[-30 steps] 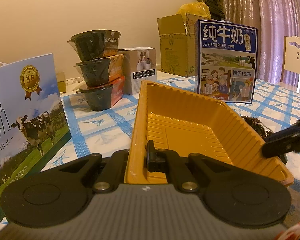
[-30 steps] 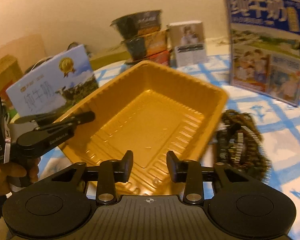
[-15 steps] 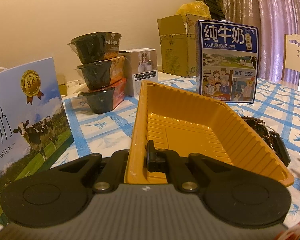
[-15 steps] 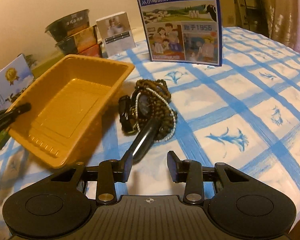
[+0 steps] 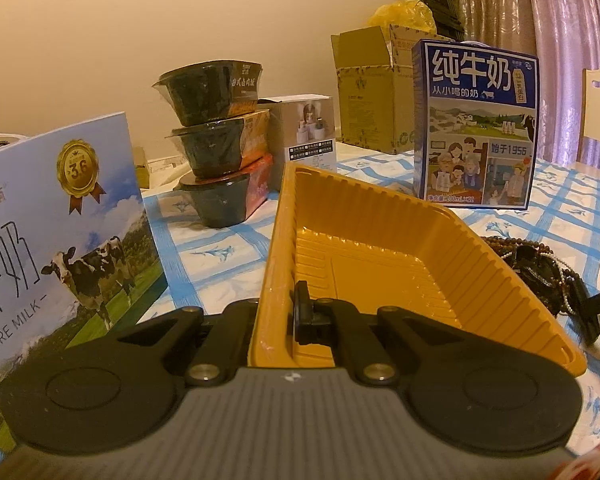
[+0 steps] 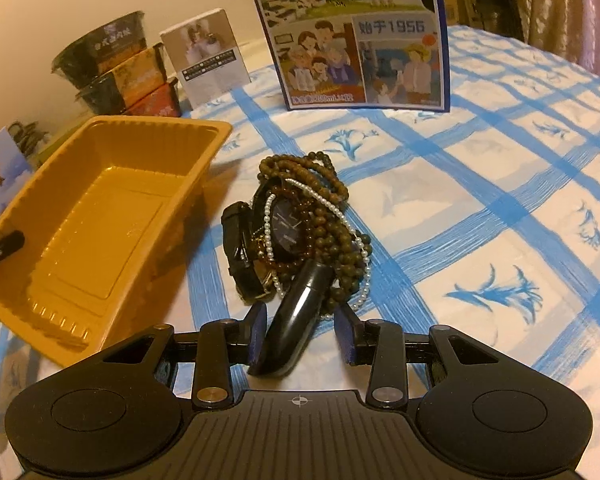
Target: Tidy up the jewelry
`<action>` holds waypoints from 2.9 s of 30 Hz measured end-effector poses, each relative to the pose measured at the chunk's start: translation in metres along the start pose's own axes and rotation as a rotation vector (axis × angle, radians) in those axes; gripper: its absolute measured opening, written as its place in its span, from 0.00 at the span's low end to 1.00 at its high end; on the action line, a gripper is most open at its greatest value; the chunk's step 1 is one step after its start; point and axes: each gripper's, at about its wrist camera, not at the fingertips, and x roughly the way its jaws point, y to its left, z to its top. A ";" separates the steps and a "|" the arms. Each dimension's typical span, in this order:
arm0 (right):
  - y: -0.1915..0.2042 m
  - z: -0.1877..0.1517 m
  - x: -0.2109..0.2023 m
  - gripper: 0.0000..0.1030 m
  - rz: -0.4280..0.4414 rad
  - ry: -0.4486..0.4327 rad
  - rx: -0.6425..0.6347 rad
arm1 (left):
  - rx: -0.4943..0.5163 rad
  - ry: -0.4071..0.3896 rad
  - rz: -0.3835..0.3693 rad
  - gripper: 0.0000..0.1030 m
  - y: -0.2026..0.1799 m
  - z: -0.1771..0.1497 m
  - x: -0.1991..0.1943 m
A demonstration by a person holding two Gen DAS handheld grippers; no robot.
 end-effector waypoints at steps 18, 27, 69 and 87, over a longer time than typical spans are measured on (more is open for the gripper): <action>0.004 0.025 -0.032 0.22 0.122 -0.052 0.105 | 0.013 0.012 -0.018 0.03 -0.002 0.010 0.024; 0.095 0.037 0.003 0.22 0.310 0.013 -0.081 | 0.024 0.014 -0.016 0.02 -0.007 0.014 0.023; -0.021 0.042 -0.029 0.20 0.131 -0.087 -0.168 | 0.030 0.043 0.027 0.03 -0.011 0.015 0.020; -0.041 0.058 0.040 0.12 0.309 -0.014 -0.261 | 0.035 0.044 0.028 0.03 -0.010 0.015 0.023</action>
